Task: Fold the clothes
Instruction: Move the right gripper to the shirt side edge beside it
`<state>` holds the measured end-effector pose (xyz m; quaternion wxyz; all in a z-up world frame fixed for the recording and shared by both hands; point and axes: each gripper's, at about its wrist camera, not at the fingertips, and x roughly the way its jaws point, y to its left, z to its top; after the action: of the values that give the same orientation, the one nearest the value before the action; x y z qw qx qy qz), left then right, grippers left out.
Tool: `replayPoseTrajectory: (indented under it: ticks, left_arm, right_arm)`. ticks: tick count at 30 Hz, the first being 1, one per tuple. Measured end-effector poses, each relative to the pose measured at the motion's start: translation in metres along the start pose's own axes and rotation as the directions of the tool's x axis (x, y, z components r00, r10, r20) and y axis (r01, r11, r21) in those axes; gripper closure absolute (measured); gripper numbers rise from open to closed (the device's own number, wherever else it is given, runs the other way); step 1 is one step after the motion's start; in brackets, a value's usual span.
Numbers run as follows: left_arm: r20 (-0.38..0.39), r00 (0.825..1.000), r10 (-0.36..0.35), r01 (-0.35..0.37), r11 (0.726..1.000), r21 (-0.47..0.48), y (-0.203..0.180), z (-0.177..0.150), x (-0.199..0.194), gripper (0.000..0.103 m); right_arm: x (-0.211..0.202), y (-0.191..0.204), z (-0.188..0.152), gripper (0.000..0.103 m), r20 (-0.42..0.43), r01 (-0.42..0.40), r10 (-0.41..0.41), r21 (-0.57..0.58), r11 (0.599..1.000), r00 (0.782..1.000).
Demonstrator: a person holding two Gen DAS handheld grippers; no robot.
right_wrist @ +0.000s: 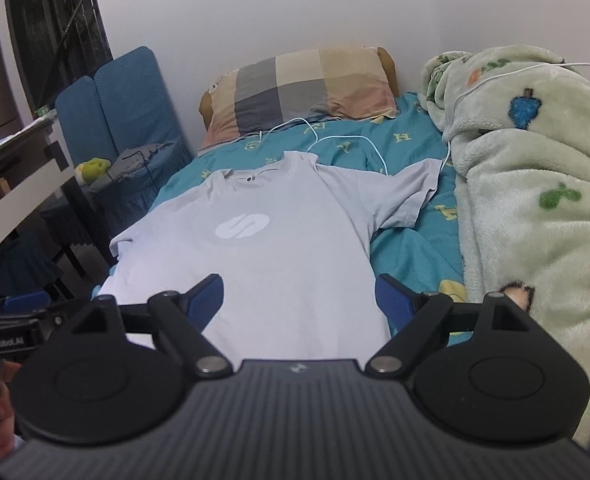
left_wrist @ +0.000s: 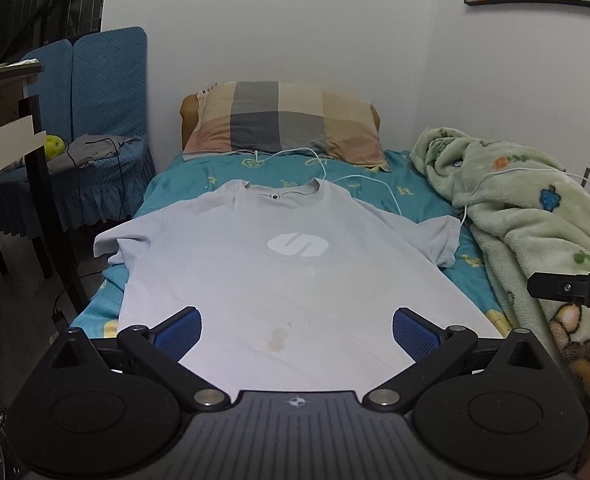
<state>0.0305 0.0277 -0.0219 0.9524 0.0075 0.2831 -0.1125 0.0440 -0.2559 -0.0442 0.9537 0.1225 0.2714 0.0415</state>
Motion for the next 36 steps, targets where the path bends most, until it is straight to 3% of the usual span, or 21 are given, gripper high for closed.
replayPoseTrajectory:
  ticks: [10,17,20,23,27,30,36]
  left_arm:
    - [0.007,1.000,0.012,-0.011,0.999,-0.041,0.008,-0.002,-0.010,0.000]
    - [-0.007,1.000,0.012,-0.012,0.999,-0.038,0.005,-0.005,-0.009,0.000]
    - [-0.016,1.000,0.019,-0.020,0.999,-0.029,0.004,-0.007,-0.006,0.000]
    - [-0.030,0.999,0.025,-0.026,0.999,-0.039,0.006,-0.008,-0.002,0.000]
    - [-0.053,0.998,0.041,-0.045,0.996,-0.081,0.013,-0.010,0.006,0.000]
    - [-0.078,0.996,0.039,-0.049,0.990,-0.132,0.020,-0.010,0.016,0.000]
    - [-0.108,0.994,-0.001,-0.023,0.975,-0.221,0.032,-0.007,0.049,0.000]
  right_arm:
    - [-0.005,0.007,-0.001,0.019,0.021,0.015,-0.015,-0.029,0.999,1.000]
    - [0.016,0.013,0.015,0.019,0.018,0.016,-0.015,-0.036,0.999,1.000]
    - [0.032,0.006,0.028,0.019,0.034,-0.002,0.001,0.019,1.000,0.999]
    - [0.059,-0.015,0.041,0.019,0.017,-0.042,0.040,0.151,0.988,0.999]
    - [0.107,-0.055,0.052,0.019,-0.023,-0.070,0.085,0.389,0.919,0.996]
    - [0.140,-0.091,0.054,0.017,-0.031,-0.119,0.174,0.612,0.782,0.984]
    - [0.201,-0.128,0.062,0.017,-0.021,-0.096,0.169,0.752,0.653,0.985]
